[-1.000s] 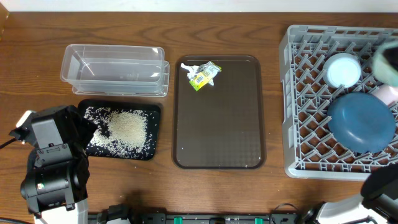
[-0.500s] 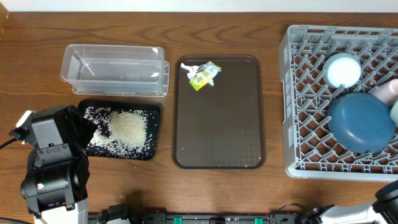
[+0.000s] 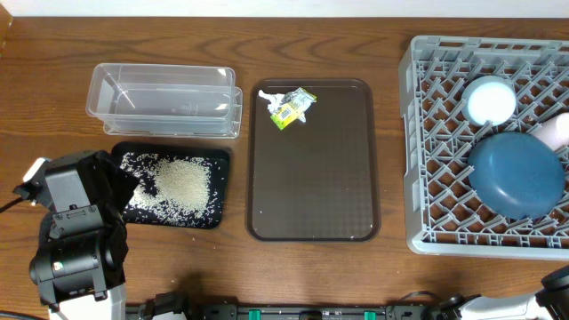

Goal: Sort waste into correct bins and load items into the dishwasher rack
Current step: 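Lift the mint-green bowl and carry it into the rack, then lower the mint-green bowl into the rack's back corner and release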

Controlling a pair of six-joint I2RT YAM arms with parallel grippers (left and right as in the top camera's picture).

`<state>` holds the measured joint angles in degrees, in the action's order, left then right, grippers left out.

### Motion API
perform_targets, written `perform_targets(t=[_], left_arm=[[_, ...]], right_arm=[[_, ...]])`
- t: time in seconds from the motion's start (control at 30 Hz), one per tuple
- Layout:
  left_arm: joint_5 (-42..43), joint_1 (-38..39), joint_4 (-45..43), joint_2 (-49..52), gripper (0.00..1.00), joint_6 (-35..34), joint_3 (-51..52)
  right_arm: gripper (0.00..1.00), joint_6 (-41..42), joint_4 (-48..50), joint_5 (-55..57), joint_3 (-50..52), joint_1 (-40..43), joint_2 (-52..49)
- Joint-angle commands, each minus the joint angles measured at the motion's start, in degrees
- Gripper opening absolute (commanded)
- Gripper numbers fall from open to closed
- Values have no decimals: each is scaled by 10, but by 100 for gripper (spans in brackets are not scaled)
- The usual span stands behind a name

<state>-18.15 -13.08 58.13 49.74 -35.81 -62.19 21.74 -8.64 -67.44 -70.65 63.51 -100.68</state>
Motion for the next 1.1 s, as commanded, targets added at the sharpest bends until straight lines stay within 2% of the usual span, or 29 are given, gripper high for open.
perform_targets(t=[0.0, 0.3, 0.73, 0.9, 1.07], left_arm=[[-4, -2, 1, 0, 94, -1, -7], [-4, -2, 1, 0, 94, -1, -7], [-4, -2, 1, 0, 94, -1, -7], [-4, -2, 1, 0, 94, -1, -7], [-4, -2, 1, 0, 94, -1, -7]], right_arm=[[1, 18, 18, -46, 1, -12, 3], [6, -10, 31, -18, 1, -33, 2], [4, -15, 31, -31, 1, -31, -58], [1, -6, 22, -14, 1, -22, -51], [9, -6, -31, 32, 1, -2, -34]])
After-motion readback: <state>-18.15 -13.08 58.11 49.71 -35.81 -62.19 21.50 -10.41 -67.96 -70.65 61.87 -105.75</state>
